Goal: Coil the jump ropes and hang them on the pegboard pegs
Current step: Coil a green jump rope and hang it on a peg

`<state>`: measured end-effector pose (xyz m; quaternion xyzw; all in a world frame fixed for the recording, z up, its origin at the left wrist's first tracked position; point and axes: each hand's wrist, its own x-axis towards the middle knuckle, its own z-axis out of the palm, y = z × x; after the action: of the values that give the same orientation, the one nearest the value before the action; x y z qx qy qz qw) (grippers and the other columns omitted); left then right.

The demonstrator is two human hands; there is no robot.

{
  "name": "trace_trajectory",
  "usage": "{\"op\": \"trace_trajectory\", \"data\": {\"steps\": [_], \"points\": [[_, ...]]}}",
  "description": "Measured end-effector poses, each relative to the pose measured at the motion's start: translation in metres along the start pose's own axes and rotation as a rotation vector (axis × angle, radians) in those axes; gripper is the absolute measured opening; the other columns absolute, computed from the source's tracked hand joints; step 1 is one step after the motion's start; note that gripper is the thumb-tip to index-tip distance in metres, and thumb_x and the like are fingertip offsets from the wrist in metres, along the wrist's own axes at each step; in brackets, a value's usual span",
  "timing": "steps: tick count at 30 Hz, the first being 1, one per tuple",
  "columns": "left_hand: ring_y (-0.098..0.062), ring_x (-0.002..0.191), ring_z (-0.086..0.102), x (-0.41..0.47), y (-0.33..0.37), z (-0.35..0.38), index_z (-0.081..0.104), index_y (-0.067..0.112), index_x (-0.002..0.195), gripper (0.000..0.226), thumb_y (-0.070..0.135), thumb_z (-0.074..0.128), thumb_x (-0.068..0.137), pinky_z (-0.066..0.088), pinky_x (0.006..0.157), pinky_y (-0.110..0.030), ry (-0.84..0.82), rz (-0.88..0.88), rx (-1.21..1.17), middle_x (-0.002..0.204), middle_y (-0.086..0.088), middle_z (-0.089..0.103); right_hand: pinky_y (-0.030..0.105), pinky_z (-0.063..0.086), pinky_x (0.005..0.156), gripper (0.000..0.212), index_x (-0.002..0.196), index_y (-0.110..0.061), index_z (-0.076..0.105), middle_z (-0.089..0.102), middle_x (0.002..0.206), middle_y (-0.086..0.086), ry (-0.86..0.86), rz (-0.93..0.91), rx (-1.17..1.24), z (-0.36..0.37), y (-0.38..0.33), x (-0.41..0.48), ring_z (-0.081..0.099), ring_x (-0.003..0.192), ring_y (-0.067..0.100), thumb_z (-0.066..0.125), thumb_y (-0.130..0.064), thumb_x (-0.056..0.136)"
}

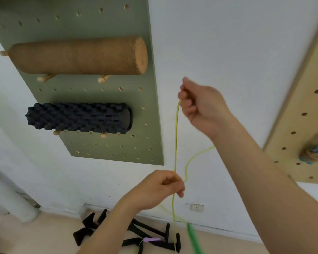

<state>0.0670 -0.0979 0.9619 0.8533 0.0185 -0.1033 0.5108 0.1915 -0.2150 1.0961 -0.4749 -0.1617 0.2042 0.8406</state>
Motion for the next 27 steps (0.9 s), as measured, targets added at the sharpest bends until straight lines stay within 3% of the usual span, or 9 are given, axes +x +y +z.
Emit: {"op": "trace_trajectory", "data": {"steps": [3, 6, 9, 13, 18, 20, 23, 25, 27], "points": [[-0.001, 0.059, 0.051, -0.006, 0.000, -0.005, 0.067, 0.010, 0.084, 0.036, 0.030, 0.042, 0.101, 0.040, 0.066, -0.022, 0.111, -0.022, -0.029, 0.081, -0.004, 0.074, 0.017, 0.050, 0.049, 0.023, 0.091, -0.001, 0.056, 0.065, 0.068, 0.013, 0.097, -0.034, 0.150, -0.011, -0.009, 0.011, 0.061, 0.060, 0.018, 0.056, -0.023, 0.097], [-0.009, 0.046, 0.034, -0.004, 0.021, -0.019, 0.064, 0.005, 0.080, 0.039, 0.029, 0.042, 0.101, 0.028, 0.045, -0.018, 0.361, 0.093, -0.282, 0.074, -0.012, 0.072, 0.024, 0.052, 0.057, 0.025, 0.101, -0.008, 0.056, 0.060, 0.093, 0.014, 0.089, 0.125, -0.091, -0.027, 0.037, -0.014, 0.065, 0.071, 0.023, 0.058, -0.033, 0.094], [-0.010, 0.042, 0.025, 0.008, 0.047, -0.035, 0.062, 0.009, 0.076, 0.037, 0.029, 0.043, 0.101, 0.014, 0.041, -0.023, 0.487, 0.196, -0.586, 0.067, -0.010, 0.068, 0.028, 0.051, 0.067, 0.024, 0.105, -0.016, 0.058, 0.062, 0.098, 0.002, -0.023, 0.142, -0.252, -0.033, 0.094, -0.061, 0.066, 0.084, 0.019, 0.060, -0.035, 0.091], [-0.008, 0.042, 0.024, 0.015, 0.072, -0.053, 0.060, 0.010, 0.079, 0.035, 0.031, 0.043, 0.101, 0.012, 0.043, -0.023, 0.520, 0.211, -0.750, 0.067, -0.005, 0.068, 0.027, 0.052, 0.066, 0.014, 0.105, -0.012, 0.063, 0.065, 0.091, 0.002, -0.237, 0.173, -0.476, -0.039, 0.139, -0.085, 0.070, 0.079, 0.019, 0.064, -0.016, 0.091], [-0.004, 0.038, 0.028, 0.012, 0.088, -0.074, 0.061, 0.011, 0.082, 0.035, 0.034, 0.042, 0.101, 0.015, 0.037, -0.016, 0.514, 0.254, -0.878, 0.064, 0.000, 0.066, 0.016, 0.045, 0.067, 0.017, 0.102, -0.029, 0.064, 0.057, 0.100, -0.005, -0.168, 0.059, -0.968, -0.043, 0.162, -0.073, 0.058, 0.075, 0.009, 0.070, -0.033, 0.086], [-0.003, 0.036, 0.028, 0.008, 0.092, -0.079, 0.061, 0.011, 0.084, 0.035, 0.035, 0.042, 0.101, 0.015, 0.035, -0.016, 0.508, 0.280, -0.878, 0.063, 0.002, 0.066, 0.015, 0.046, 0.068, 0.021, 0.104, -0.029, 0.062, 0.054, 0.103, -0.007, -0.145, 0.008, -0.996, -0.040, 0.162, -0.068, 0.059, 0.079, 0.011, 0.070, -0.036, 0.086], [-0.003, 0.036, 0.026, 0.004, 0.096, -0.085, 0.062, 0.012, 0.086, 0.035, 0.037, 0.042, 0.100, 0.014, 0.036, -0.016, 0.508, 0.306, -0.826, 0.063, 0.004, 0.065, 0.020, 0.046, 0.073, 0.007, 0.095, -0.026, 0.066, 0.061, 0.096, -0.011, -0.239, -0.002, -0.933, -0.031, 0.161, -0.063, 0.060, 0.080, 0.010, 0.065, -0.031, 0.091], [-0.003, 0.036, 0.026, 0.000, 0.097, -0.090, 0.063, 0.012, 0.088, 0.034, 0.037, 0.043, 0.100, 0.014, 0.036, -0.016, 0.501, 0.324, -0.828, 0.064, 0.004, 0.064, 0.021, 0.044, 0.074, 0.007, 0.088, -0.022, 0.062, 0.056, 0.092, -0.011, -0.143, -0.129, -1.097, -0.032, 0.162, -0.060, 0.058, 0.077, 0.007, 0.065, -0.028, 0.090], [-0.002, 0.035, 0.026, -0.003, 0.098, -0.095, 0.064, 0.013, 0.088, 0.034, 0.038, 0.043, 0.099, 0.013, 0.035, -0.016, 0.494, 0.324, -0.841, 0.063, 0.004, 0.064, 0.024, 0.044, 0.069, 0.025, 0.094, -0.023, 0.049, 0.046, 0.097, -0.008, 0.012, -0.185, -1.118, -0.034, 0.160, -0.057, 0.057, 0.070, 0.009, 0.070, -0.032, 0.085]]}}
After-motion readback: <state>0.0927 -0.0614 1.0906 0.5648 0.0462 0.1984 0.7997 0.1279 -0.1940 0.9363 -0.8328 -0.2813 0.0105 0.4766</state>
